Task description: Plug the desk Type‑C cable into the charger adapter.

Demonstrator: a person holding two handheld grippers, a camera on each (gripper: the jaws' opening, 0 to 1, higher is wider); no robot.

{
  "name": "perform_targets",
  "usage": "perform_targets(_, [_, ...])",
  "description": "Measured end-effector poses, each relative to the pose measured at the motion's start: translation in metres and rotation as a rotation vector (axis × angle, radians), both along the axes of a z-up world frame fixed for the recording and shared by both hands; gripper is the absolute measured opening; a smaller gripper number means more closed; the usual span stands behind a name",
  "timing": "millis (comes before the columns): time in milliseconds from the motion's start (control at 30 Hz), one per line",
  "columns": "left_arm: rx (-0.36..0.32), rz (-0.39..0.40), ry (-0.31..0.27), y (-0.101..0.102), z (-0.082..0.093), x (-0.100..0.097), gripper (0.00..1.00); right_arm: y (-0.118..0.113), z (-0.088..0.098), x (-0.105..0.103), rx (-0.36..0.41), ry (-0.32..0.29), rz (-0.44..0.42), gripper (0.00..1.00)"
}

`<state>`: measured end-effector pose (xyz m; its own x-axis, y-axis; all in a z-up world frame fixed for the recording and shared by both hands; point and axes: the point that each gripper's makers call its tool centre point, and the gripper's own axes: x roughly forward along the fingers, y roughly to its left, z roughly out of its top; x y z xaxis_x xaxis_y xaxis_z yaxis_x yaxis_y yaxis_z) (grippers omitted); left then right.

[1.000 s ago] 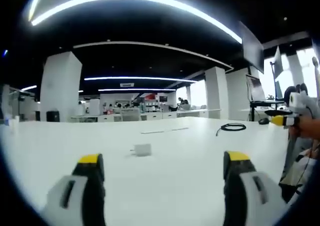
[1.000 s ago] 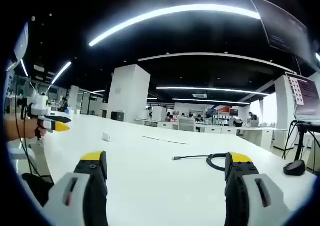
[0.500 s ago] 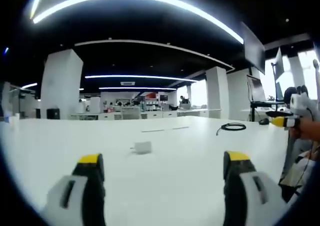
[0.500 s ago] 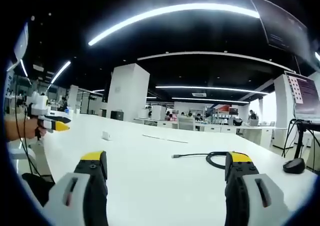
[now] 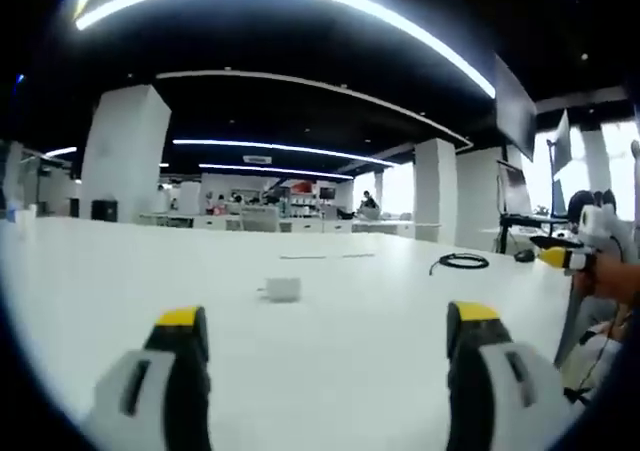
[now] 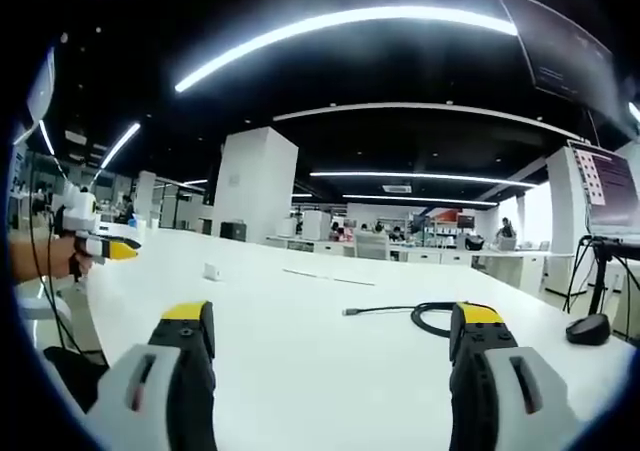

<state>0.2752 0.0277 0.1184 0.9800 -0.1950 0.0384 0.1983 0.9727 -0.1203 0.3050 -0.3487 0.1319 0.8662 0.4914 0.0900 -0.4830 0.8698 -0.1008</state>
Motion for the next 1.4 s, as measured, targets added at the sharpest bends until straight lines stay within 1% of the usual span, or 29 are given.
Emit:
perform_targets(67, [-0.006,0.004,-0.001,0.0013,0.0002,0.0,1.0,-0.0001,-0.0002,0.0002,-0.003,0.001,-0.002,0.99])
perform_targets(633, [0.014,0.008,0.004,0.0026,-0.0012,-0.0006,1.0,-0.0013,-0.0006,0.0009,-0.004,0.003,-0.006,0.99])
perform_targets(1033, [0.037,0.01,0.001,0.0034,-0.0007,-0.0011,1.0,-0.0017,-0.0013,0.0007,-0.006,0.004,-0.007,0.99])
perform_targets(1400, [0.095,0.013,-0.002,0.0038,-0.0009,-0.0044,1.0,-0.0005,-0.0043,0.0013,-0.015,0.016,-0.003,0.99])
